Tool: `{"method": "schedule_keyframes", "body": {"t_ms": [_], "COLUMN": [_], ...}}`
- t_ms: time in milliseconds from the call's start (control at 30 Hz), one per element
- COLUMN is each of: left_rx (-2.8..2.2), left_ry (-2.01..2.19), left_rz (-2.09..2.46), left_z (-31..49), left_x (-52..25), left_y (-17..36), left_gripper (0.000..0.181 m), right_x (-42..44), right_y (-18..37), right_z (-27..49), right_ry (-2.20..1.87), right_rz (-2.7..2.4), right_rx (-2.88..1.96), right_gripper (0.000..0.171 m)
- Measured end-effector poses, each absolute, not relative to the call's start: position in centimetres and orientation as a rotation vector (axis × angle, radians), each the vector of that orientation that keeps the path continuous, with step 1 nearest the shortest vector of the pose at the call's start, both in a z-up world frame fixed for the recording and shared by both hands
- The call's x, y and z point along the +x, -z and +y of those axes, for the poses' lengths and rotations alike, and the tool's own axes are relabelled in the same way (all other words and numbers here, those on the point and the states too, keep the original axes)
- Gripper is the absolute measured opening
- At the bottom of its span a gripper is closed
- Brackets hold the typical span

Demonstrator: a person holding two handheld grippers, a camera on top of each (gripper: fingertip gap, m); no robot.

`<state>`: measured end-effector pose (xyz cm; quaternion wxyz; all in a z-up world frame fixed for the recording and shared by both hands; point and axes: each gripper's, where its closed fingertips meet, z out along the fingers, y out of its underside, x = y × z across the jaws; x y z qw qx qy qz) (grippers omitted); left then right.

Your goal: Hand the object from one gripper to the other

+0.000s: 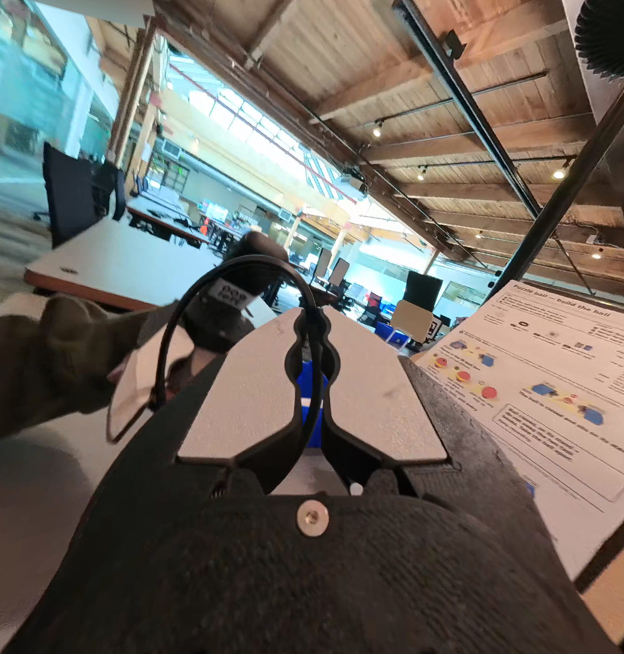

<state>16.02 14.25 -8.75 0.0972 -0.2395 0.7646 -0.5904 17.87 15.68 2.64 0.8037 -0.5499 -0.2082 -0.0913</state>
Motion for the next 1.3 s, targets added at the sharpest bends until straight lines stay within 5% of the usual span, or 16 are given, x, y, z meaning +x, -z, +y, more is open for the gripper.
{"method": "schedule_keyframes", "body": {"t_ms": [133, 400, 633, 767, 1033, 1100, 1200, 1300], "left_rx": [-0.654, -0.613, -0.72, -0.75, -0.816, -0.909, -1.04, -1.162], "left_ry": [1.628, 1.556, 1.606, 1.613, 1.781, 1.969, 2.191, 2.301], "left_rz": [2.418, 2.531, 2.468, 2.42, 2.233, 2.117, 1.936, 1.793], "left_z": [12.3, 11.1, 9.5, 9.0, 10.9, 11.8, 13.5, 15.8], "left_x": [16.1, 16.2, 18.1, 19.1, 19.9, 20.0, 20.1, 20.2], "left_y": [11.8, 14.4, 15.1, 15.3, 12.0, 9.8, 7.0, 5.5], "left_gripper": [0.087, 0.031, 0.034, 0.007, 0.005, 0.006, 0.006, 0.006], "right_x": [17.4, 18.2, 18.2, 18.4, 22.4, 24.1, 26.0, 26.5], "right_y": [-3.5, -4.4, -4.6, -4.6, -3.8, -2.5, 1.4, 4.4], "right_z": [15.4, 14.5, 14.5, 14.4, 14.1, 14.4, 15.2, 15.0], "right_ry": [0.133, 0.087, 0.087, 0.099, 0.233, 0.231, 0.112, 0.009], "right_rz": [-0.423, -0.362, -0.349, -0.347, -0.184, -0.103, -0.001, 0.023], "right_rx": [-1.125, -1.067, -1.062, -1.064, -1.155, -1.248, -1.489, -1.662], "right_gripper": [0.005, 0.005, 0.006, 0.005, 0.006, 0.022, 0.076, 0.088]}}
